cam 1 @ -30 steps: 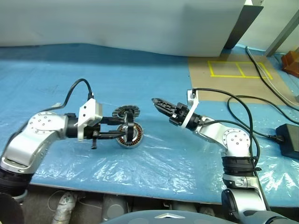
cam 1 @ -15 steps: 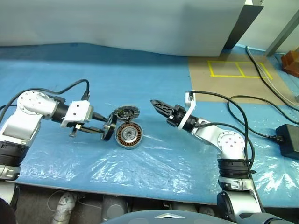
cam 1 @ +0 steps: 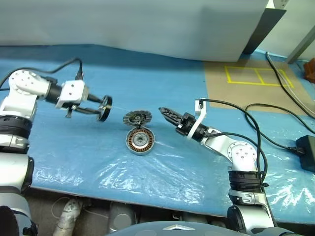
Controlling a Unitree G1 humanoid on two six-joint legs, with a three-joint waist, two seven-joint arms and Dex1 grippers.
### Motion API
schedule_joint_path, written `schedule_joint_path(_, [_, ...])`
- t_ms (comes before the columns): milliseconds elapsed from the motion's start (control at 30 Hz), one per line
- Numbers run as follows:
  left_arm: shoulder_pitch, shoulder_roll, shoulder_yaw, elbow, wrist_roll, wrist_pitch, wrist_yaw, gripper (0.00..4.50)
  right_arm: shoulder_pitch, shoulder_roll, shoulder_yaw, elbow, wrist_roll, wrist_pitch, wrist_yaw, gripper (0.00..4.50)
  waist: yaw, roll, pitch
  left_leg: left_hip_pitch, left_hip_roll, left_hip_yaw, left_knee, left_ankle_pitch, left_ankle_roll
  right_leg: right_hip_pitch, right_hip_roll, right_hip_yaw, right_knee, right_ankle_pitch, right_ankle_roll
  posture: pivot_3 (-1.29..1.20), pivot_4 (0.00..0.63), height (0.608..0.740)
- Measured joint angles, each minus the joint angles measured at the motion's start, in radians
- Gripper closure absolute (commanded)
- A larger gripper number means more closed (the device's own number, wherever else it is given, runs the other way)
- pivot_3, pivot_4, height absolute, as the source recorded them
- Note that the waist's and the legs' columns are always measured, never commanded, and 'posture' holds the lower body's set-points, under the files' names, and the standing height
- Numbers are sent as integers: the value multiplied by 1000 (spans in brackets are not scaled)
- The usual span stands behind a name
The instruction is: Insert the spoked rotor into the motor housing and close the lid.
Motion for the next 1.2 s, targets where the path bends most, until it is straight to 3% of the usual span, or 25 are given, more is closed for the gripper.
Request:
schedule_joint_path(167, [126, 78, -70, -249, -150, 91, -11, 3193, -3, -6, -2, 0, -19, 7, 13, 1988, -16, 0, 0, 0, 2, 0, -6, 0, 0, -4, 3, -2, 1, 0, -1, 0, 150, 740])
schedule_joint_path(533, [169, 135, -76, -411, -261, 164, -12, 3193, -2, 5, -4, 0, -39, 18, 14, 1988, 4, 0, 0, -2, 2, -3, -3, 0, 0, 0, -1, -9, 0, -1, -1, 0, 150, 740])
schedule_joint_path(700, [260, 197, -80, -571, -329, 188, -12, 3193, -2, 5, -10, 0, -44, 19, 14, 1988, 2, 1, 0, -1, 2, -3, -4, 0, 0, 0, 0, -10, 0, -1, -1, 0, 150, 740])
schedule_joint_path(867, [282, 98, -96, -628, -297, 216, -12, 3193, -10, 9, -7, 1, -56, 22, 15, 1988, 5, 1, 0, -1, 2, -5, -2, 0, 0, 2, -1, -11, 0, -1, -1, 0, 150, 740])
schedule_joint_path(1033, [263, -23, -109, -558, -203, 215, -11, 3193, -11, 4, -4, 1, -75, 35, 22, 1988, 4, 1, 0, -1, 2, -6, 0, 0, 0, 3, -1, -11, 1, -1, -1, 0, 150, 740])
schedule_joint_path(1200, [212, -37, -133, -470, -91, 120, -12, 3193, -10, -8, -4, 0, -92, 43, 31, 1988, 2, 1, 0, -1, 2, -7, 0, 0, 0, 3, -1, -11, 1, -1, -1, 0, 150, 740])
